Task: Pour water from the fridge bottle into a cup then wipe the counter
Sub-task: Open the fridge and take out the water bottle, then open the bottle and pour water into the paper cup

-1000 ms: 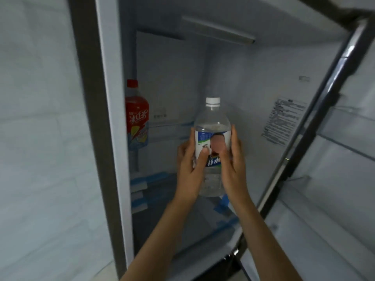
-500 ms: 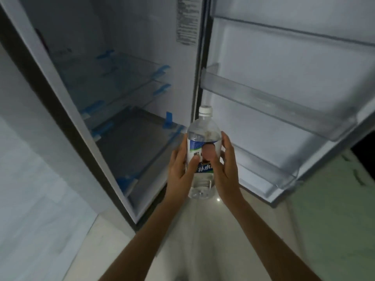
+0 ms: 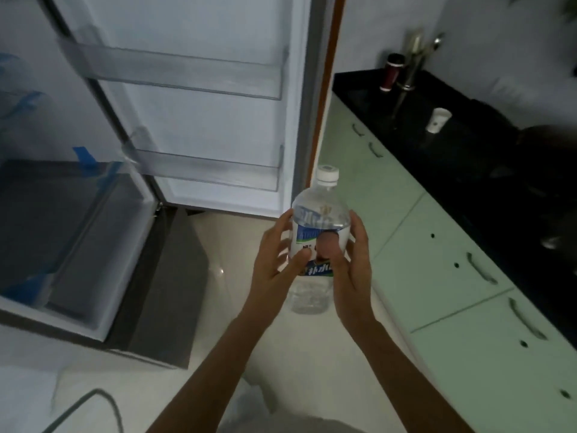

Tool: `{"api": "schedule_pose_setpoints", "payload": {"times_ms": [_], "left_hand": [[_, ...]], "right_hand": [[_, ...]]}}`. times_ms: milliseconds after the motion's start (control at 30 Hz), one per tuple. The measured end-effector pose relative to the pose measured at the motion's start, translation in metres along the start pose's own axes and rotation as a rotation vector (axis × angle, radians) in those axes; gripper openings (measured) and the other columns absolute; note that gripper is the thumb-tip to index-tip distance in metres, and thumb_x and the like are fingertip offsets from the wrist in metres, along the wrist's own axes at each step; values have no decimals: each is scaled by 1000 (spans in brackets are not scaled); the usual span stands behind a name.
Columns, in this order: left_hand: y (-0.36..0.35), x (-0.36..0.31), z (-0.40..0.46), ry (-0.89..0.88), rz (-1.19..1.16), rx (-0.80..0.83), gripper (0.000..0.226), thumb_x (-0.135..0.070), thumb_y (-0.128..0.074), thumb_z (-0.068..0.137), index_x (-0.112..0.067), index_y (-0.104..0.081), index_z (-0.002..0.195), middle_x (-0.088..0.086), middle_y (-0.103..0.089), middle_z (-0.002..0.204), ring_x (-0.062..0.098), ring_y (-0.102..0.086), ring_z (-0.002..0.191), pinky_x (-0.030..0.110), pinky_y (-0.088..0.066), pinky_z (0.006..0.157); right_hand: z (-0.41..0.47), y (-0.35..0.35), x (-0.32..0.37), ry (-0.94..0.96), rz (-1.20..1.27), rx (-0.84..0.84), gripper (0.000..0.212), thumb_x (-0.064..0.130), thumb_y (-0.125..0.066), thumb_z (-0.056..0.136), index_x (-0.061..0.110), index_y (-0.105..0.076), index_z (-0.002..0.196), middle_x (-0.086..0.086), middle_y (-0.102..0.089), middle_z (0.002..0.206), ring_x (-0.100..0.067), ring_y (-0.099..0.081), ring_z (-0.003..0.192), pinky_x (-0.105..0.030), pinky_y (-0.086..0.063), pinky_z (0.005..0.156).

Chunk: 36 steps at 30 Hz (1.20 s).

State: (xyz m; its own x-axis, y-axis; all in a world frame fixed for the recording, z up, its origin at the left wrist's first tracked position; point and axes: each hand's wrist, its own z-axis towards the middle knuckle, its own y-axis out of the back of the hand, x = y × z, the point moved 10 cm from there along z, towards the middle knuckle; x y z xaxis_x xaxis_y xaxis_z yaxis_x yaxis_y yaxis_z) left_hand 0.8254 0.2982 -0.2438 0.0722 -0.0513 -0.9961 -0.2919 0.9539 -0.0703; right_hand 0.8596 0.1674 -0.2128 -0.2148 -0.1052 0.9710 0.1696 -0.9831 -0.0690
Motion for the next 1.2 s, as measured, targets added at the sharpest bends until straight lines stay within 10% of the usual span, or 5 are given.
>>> {"api": "schedule_pose_setpoints", "payload": {"times_ms": [200, 500, 967, 1200], "left_hand": [[-129, 14, -31, 39, -15, 219, 50, -47, -63, 81, -47, -42, 126, -31, -58, 123, 1, -59, 115, 30, -54, 95], [-247, 23, -28, 0, 20, 456, 67, -55, -59, 78, -40, -39, 140, -3, -55, 135, 13, -61, 116, 32, -58, 86], [-316, 37, 174, -36, 23, 498, 59, -58, -57, 76, -51, -40, 132, -10, -56, 129, 6, -62, 111, 22, -56, 76], [-323, 45, 281, -54, 61, 474, 66, -64, -58, 78, -44, -40, 139, -3, -56, 131, 18, -63, 113, 40, -59, 85]], "right_hand": [[-43, 135, 12, -19, -176, -193, 44, 48, -48, 91, 52, -34, 133, 7, -51, 136, -9, -57, 119, -32, -55, 90], [-52, 247, 11, -58, -257, -377, 55, 54, -49, 91, 43, -31, 141, 7, -46, 141, -14, -54, 123, -42, -55, 91], [139, 285, -31, -57, -245, -450, 51, 55, -51, 89, 56, -32, 136, 10, -47, 141, -8, -56, 121, -37, -54, 93], [244, 280, -53, -36, -221, -409, 46, 49, -51, 91, 59, -33, 132, 8, -47, 141, -4, -54, 121, -34, -53, 94]]}}
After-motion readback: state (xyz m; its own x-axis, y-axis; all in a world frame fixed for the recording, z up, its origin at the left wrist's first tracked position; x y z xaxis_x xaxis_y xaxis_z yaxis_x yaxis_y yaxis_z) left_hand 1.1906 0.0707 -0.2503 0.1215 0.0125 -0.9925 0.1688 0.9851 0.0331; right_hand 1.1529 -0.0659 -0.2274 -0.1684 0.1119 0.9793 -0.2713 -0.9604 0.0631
